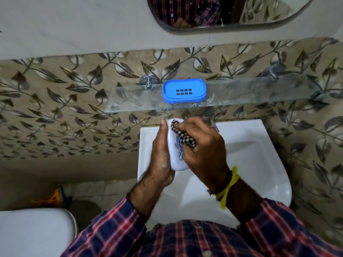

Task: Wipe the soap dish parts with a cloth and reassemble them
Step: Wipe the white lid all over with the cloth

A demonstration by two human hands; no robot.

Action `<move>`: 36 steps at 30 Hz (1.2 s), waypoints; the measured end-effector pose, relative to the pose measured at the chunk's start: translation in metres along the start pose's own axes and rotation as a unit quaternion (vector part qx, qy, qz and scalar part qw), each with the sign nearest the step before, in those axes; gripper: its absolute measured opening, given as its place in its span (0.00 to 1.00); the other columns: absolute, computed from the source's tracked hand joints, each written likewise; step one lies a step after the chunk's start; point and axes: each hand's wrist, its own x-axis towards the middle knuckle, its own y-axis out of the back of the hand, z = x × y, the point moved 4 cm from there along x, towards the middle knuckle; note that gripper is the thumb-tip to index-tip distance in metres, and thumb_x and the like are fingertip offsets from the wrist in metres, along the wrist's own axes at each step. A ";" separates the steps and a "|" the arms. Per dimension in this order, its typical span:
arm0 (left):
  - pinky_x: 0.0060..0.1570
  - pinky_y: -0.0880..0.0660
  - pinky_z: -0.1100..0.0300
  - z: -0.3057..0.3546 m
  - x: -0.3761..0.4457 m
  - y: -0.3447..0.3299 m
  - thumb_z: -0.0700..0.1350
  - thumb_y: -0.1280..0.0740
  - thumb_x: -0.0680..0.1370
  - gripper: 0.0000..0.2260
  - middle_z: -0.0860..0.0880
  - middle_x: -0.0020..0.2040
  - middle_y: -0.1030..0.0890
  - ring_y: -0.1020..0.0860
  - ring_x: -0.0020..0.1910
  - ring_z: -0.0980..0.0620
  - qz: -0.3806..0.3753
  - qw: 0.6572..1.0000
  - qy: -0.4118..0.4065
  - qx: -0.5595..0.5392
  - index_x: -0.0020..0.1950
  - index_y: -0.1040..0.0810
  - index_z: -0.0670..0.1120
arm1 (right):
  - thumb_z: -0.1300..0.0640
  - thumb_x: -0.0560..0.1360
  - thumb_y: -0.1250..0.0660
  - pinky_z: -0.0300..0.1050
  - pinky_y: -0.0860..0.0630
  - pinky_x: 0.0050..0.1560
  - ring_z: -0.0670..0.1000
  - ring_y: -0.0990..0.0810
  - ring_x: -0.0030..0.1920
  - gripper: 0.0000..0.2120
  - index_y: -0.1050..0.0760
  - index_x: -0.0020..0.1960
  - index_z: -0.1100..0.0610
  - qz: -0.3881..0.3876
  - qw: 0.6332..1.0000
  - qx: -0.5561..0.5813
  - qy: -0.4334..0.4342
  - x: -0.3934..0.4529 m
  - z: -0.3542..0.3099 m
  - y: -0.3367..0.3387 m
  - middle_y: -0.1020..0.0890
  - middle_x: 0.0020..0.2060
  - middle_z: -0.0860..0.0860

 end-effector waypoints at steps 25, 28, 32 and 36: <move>0.53 0.19 0.54 0.011 -0.002 0.003 0.68 0.43 0.75 0.34 0.41 0.52 0.15 0.16 0.49 0.46 0.080 0.997 0.004 0.002 0.66 0.22 0.43 | 0.73 0.65 0.33 0.52 0.21 0.50 0.57 0.17 0.49 0.18 0.17 0.52 0.59 0.041 0.999 0.009 -0.026 -0.030 0.017 -0.006 0.17 0.48 0.54; 0.71 0.30 0.43 0.006 -0.007 0.004 0.70 0.41 0.73 0.37 0.36 0.69 0.22 0.24 0.69 0.38 0.068 0.998 0.010 0.012 0.72 0.25 0.45 | 0.69 0.66 0.36 0.49 0.21 0.50 0.56 0.18 0.49 0.19 0.17 0.53 0.58 0.010 0.999 -0.016 0.033 -0.030 0.003 -0.008 0.17 0.48 0.53; 0.73 0.34 0.38 0.006 -0.006 0.011 0.67 0.37 0.75 0.36 0.34 0.70 0.24 0.26 0.70 0.36 0.079 0.992 -0.043 0.087 0.73 0.28 0.42 | 0.69 0.66 0.31 0.50 0.20 0.48 0.57 0.17 0.48 0.16 0.16 0.52 0.57 0.033 0.998 -0.006 -0.051 -0.013 0.019 0.001 0.16 0.47 0.52; 0.70 0.29 0.40 0.011 -0.011 0.008 0.67 0.32 0.69 0.39 0.34 0.66 0.21 0.22 0.66 0.37 0.065 0.982 -0.092 0.155 0.72 0.26 0.41 | 0.63 0.66 0.38 0.48 0.21 0.51 0.55 0.18 0.49 0.19 0.17 0.54 0.56 0.013 0.999 -0.014 0.030 -0.014 0.001 -0.006 0.16 0.49 0.51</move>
